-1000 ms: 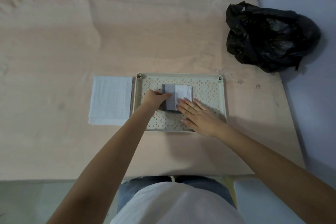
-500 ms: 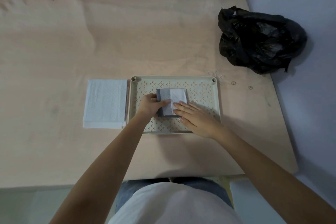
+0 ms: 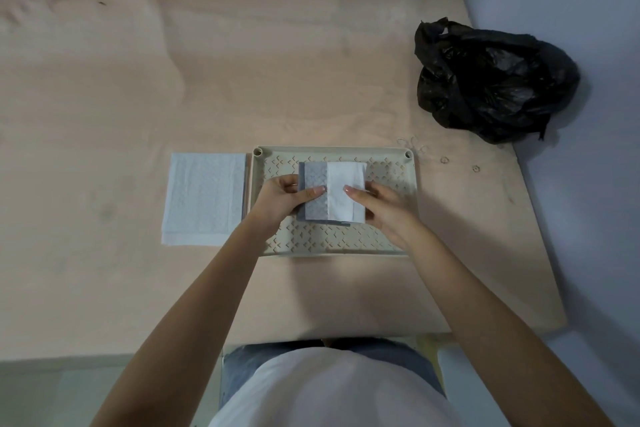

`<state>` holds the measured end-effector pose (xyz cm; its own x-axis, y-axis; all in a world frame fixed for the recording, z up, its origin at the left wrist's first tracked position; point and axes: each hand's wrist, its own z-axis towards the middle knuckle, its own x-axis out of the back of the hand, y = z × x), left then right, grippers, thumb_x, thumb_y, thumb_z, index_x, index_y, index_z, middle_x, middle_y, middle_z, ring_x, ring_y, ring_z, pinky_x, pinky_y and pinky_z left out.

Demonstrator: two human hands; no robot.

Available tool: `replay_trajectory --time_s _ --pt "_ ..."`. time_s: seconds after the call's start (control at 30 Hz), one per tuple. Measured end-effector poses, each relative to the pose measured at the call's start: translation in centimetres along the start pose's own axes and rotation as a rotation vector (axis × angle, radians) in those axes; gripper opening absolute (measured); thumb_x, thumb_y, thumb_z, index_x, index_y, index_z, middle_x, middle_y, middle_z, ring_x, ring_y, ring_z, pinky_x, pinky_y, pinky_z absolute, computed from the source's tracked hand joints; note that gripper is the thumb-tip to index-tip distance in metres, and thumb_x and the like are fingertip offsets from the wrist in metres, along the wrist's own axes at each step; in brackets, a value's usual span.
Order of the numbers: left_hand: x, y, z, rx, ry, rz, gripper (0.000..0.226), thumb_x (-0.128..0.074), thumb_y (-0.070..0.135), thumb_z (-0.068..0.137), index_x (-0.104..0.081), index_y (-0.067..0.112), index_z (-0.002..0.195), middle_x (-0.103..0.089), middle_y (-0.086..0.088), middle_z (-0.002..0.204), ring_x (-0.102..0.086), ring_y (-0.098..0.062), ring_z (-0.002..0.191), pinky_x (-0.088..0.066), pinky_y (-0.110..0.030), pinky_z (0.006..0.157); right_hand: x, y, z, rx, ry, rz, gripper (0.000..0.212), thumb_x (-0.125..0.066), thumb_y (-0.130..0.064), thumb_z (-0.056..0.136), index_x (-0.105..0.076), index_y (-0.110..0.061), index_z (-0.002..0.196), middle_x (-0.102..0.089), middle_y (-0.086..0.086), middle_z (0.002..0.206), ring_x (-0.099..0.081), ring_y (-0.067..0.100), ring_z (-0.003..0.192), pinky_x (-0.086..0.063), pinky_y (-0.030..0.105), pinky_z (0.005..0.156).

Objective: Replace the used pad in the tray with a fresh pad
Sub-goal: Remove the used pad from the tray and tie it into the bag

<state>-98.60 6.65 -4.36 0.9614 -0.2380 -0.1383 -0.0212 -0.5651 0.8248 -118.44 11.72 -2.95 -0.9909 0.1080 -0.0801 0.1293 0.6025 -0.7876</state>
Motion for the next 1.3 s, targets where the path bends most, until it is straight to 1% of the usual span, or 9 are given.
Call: replay_trajectory --time_s 0.3,0.6,0.8,0.87,0.93,1.0,1.07,1.17,1.3 --pt "-0.2 0.7 -0.7 -0.006 -0.012 -0.007 0.025 -0.081 0.013 0.069 -0.069 0.013 0.092 -0.076 -0.001 0.084 -0.072 -0.016 0.079 -0.058 -0.025 0.061 -1.1 0.0 -0.5 0.014 0.094 -0.022 0.017 -0.076 -0.014 0.077 -0.067 -0.015 0.092 -0.072 0.002 0.094 -0.068 0.016 0.088 -0.056 0.03 0.075" --pt "-4.7 3.3 1.4 0.082 -0.216 0.196 0.04 -0.079 0.026 0.074 -0.065 0.006 0.105 -0.07 -0.012 0.105 -0.067 -0.027 0.098 -0.054 -0.04 0.089 2.5 -0.9 -3.0 0.039 0.318 0.124 0.015 -0.075 -0.014 0.078 -0.069 -0.009 0.091 -0.072 0.01 0.093 -0.07 0.021 0.081 -0.058 0.035 0.076" --pt "-12.0 6.8 3.2 -0.094 -0.204 0.295 0.04 -0.072 0.02 0.083 -0.058 -0.001 0.114 -0.067 -0.01 0.096 -0.065 -0.019 0.078 -0.057 -0.023 0.059 6.4 -3.7 -3.4 0.143 0.465 0.23 0.019 -0.07 -0.014 0.084 -0.067 -0.006 0.101 -0.073 0.006 0.088 -0.071 0.02 0.077 -0.057 0.03 0.063" --pt "-14.5 7.5 3.7 -0.183 -0.172 0.355 0.046 -0.067 0.019 0.087 -0.049 0.0 0.126 -0.065 -0.016 0.103 -0.064 -0.025 0.083 -0.058 -0.033 0.066 7.7 -5.0 -2.7 0.168 0.582 0.182 0.017 -0.068 -0.013 0.085 -0.065 -0.007 0.101 -0.07 0.004 0.089 -0.068 0.018 0.075 -0.057 0.028 0.061" --pt "-16.5 8.3 4.5 -0.296 -0.127 0.465 0.055 -0.062 0.021 0.091 -0.036 0.009 0.137 -0.061 -0.012 0.097 -0.061 -0.026 0.084 -0.056 -0.039 0.072 9.1 -6.5 -1.8 0.177 0.674 0.106 0.025 -0.067 -0.012 0.086 -0.063 -0.003 0.109 -0.068 0.012 0.101 -0.065 0.023 0.084 -0.057 0.036 0.071" --pt "-18.4 9.2 5.5 -0.415 -0.075 0.576 0.058 -0.059 0.025 0.092 -0.03 0.015 0.142 -0.055 -0.005 0.089 -0.058 -0.022 0.076 -0.053 -0.034 0.062 10.6 -8.2 -1.2 0.21 0.739 0.014 0.029 -0.065 -0.011 0.086 -0.06 -0.003 0.113 -0.066 0.016 0.108 -0.062 0.025 0.088 -0.055 0.037 0.073" --pt "-20.1 10.3 6.7 -0.514 -0.032 0.673 0.053 -0.057 0.027 0.093 -0.033 0.016 0.14 -0.057 -0.006 0.094 -0.056 -0.021 0.075 -0.046 -0.029 0.058 12.1 -10.1 -0.9 0.257 0.796 -0.087 0.034 -0.063 -0.013 0.086 -0.054 -0.005 0.118 -0.064 0.014 0.111 -0.061 0.025 0.091 -0.054 0.034 0.069" --pt "-22.8 11.8 8.3 -0.604 0.003 0.746 0.043 -0.052 0.026 0.095 -0.038 0.014 0.135 -0.062 -0.013 0.105 -0.06 -0.031 0.088 -0.044 -0.033 0.064 14.1 -12.5 -0.4 0.334 0.855 -0.248 0.042 -0.058 -0.014 0.089 -0.046 -0.008 0.128 -0.06 0.013 0.117 -0.059 0.028 0.104 -0.051 0.04 0.085" --pt "-26.3 13.6 10.7 -0.672 0.079 0.988 0.041 -0.04 0.022 0.099 -0.035 0.011 0.138 -0.055 -0.02 0.111 -0.056 -0.037 0.092 -0.039 -0.035 0.067 16.3 -14.9 1.2 0.296 0.893 -0.634 0.043 -0.048 -0.019 0.096 -0.039 -0.006 0.136 -0.048 0.017 0.129 -0.054 0.033 0.112 -0.046 0.039 0.088"
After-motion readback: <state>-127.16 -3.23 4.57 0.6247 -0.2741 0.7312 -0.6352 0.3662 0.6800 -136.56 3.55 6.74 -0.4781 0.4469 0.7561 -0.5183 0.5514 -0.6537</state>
